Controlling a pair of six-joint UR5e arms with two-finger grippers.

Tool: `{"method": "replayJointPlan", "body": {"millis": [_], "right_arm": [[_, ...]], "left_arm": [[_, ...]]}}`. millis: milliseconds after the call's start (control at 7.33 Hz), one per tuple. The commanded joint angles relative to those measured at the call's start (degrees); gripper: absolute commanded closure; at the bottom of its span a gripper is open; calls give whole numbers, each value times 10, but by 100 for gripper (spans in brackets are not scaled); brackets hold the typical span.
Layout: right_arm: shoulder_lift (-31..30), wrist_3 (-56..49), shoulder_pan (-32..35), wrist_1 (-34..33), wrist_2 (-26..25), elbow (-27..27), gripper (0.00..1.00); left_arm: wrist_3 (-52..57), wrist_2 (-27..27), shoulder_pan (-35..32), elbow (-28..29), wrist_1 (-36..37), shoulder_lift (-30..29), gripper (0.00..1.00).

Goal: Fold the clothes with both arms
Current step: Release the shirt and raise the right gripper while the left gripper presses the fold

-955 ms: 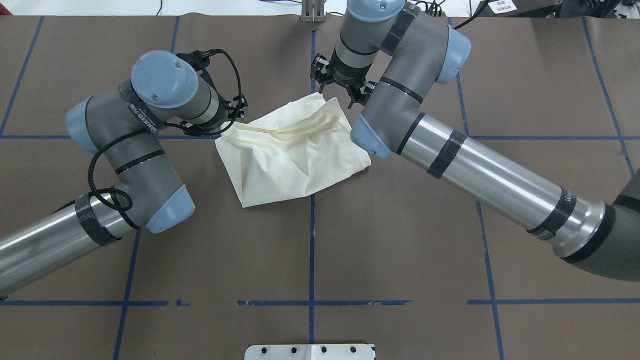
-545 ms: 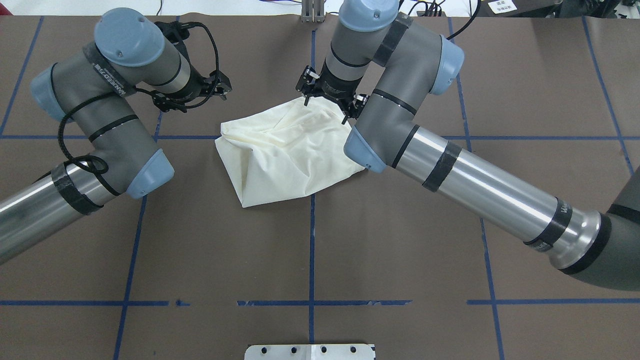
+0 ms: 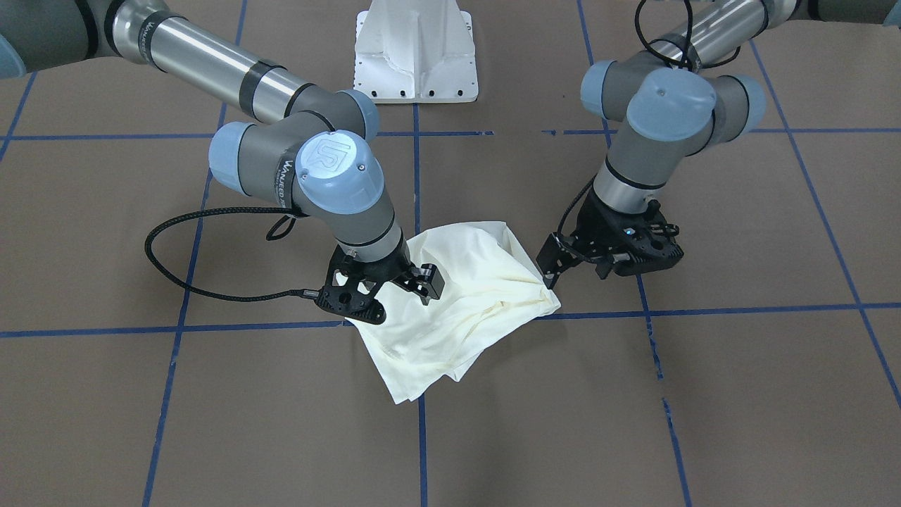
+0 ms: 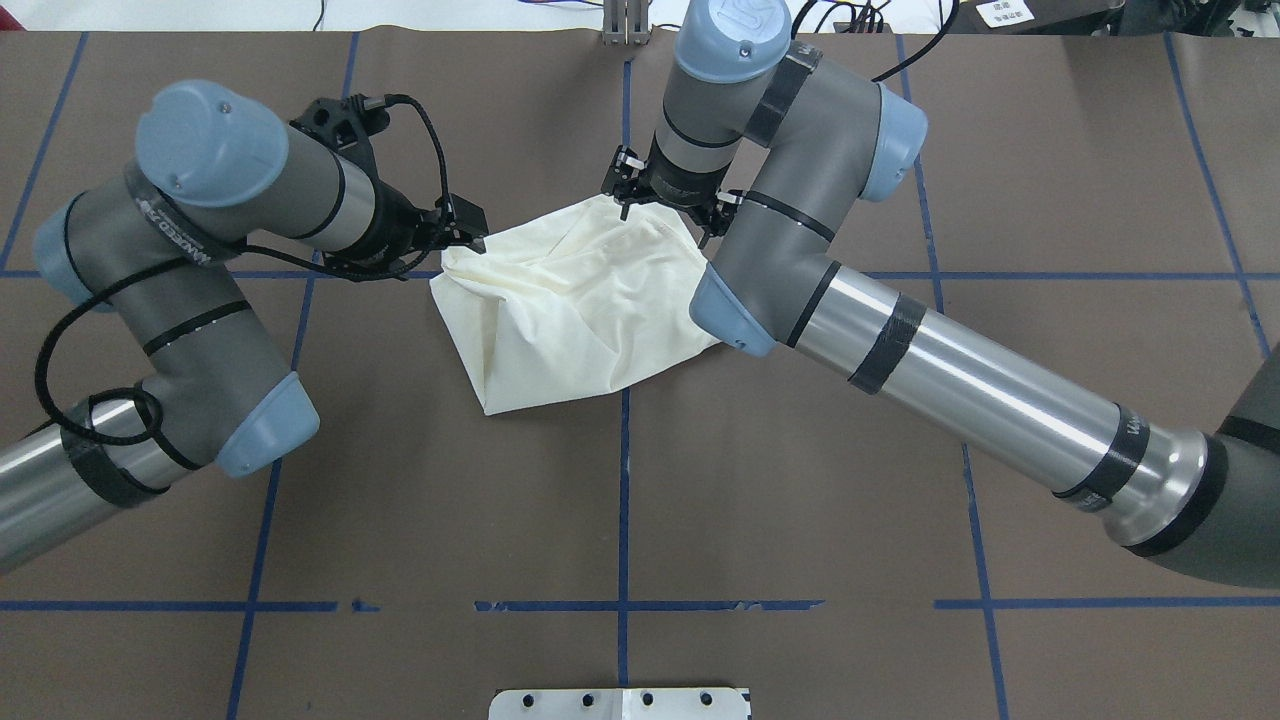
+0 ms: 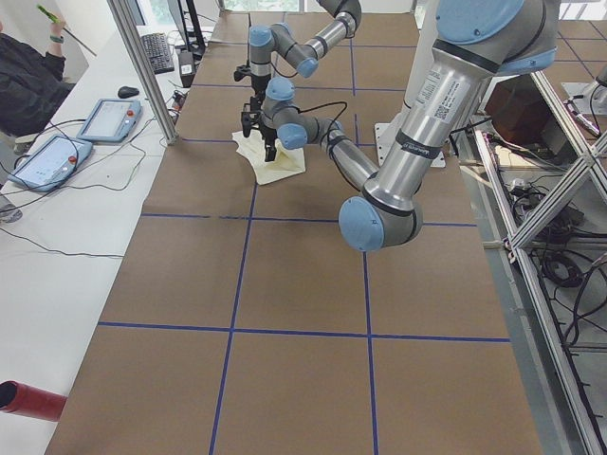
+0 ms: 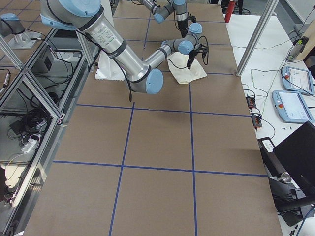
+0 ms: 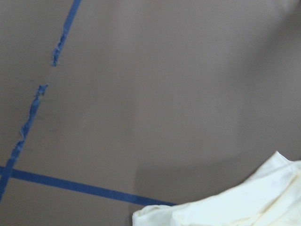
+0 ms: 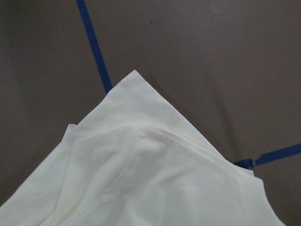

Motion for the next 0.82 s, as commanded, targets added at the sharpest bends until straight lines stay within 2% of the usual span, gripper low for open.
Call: {"method": "replayJointPlan", "body": {"millis": [0, 545, 682], "right_arm": [[-34, -58, 33, -3, 3, 28, 0], [-94, -110, 74, -10, 19, 87, 0], [-101, -117, 80, -10, 19, 89, 0]], "left_arm": [[-51, 4, 48, 10, -105, 13, 0], [-50, 51, 52, 119, -273, 7, 0], [-51, 51, 52, 124, -281, 4, 0]]}}
